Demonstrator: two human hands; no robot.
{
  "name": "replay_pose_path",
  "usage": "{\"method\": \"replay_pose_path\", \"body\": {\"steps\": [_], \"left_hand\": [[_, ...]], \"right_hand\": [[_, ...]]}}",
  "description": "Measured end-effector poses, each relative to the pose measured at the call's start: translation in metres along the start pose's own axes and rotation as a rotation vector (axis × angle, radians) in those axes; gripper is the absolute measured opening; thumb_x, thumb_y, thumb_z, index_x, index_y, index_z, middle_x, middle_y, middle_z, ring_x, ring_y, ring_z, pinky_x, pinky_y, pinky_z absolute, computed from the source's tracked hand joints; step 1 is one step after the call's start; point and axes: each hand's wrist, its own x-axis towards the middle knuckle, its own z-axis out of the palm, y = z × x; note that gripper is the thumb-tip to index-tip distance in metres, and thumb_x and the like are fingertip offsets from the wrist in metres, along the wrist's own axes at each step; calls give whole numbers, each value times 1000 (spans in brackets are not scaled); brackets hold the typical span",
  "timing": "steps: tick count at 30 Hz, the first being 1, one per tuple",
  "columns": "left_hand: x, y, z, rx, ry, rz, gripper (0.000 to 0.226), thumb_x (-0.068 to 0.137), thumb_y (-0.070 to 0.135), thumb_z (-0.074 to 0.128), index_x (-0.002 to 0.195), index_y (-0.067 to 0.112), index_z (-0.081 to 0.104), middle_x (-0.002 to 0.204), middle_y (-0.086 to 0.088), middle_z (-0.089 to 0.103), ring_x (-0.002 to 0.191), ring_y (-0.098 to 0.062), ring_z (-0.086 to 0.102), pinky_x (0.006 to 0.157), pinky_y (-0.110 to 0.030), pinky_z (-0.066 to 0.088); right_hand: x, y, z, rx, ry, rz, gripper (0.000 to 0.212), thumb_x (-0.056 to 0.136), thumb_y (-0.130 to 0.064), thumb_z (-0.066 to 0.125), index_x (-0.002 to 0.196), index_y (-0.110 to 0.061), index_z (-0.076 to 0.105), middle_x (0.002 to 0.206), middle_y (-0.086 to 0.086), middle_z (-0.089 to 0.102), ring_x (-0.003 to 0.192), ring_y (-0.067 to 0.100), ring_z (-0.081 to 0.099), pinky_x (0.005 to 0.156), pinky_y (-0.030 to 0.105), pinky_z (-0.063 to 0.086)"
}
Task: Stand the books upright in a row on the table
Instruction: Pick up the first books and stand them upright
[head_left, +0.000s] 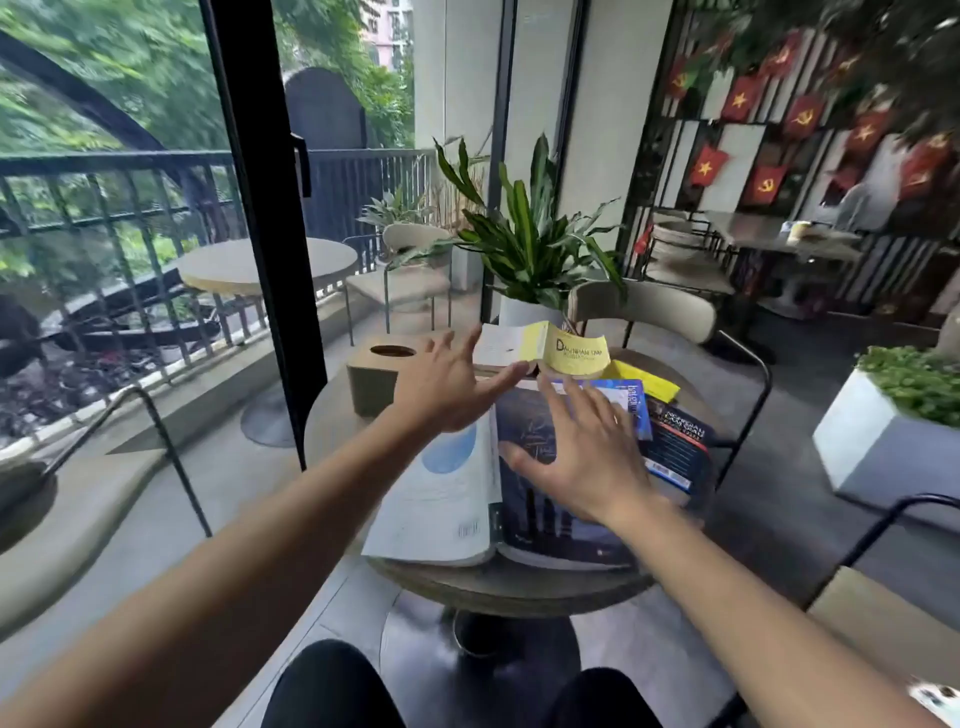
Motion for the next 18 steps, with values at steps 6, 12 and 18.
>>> {"method": "replay_pose_path", "body": {"steps": [6, 12, 18], "left_hand": [[5, 12, 18, 39, -257, -245, 98, 76, 92, 25, 114, 10, 64, 112, -15, 69, 90, -32, 65, 71, -36, 51], [-3, 16, 33, 91, -339, -267, 52, 92, 54, 44, 115, 12, 62, 116, -10, 68, 90, -31, 69, 78, -33, 56], [-12, 13, 20, -156, -212, -265, 33, 96, 35, 46, 79, 7, 51, 92, -14, 68, 72, -31, 68, 60, -31, 52]], "right_hand": [[-18, -17, 33, 16, -99, 74, 116, 61, -96, 5, 154, -26, 7, 161, 7, 14, 147, 27, 8, 115, 57, 7], [-28, -34, 45, -1, -181, 197, 114, 63, -93, 13, 153, -24, 12, 160, 11, 17, 145, 33, 10, 110, 62, 11], [-33, -53, 41, 88, -194, 216, 107, 68, -87, 23, 152, -23, 12, 159, 12, 17, 144, 33, 13, 111, 60, 14]]}}
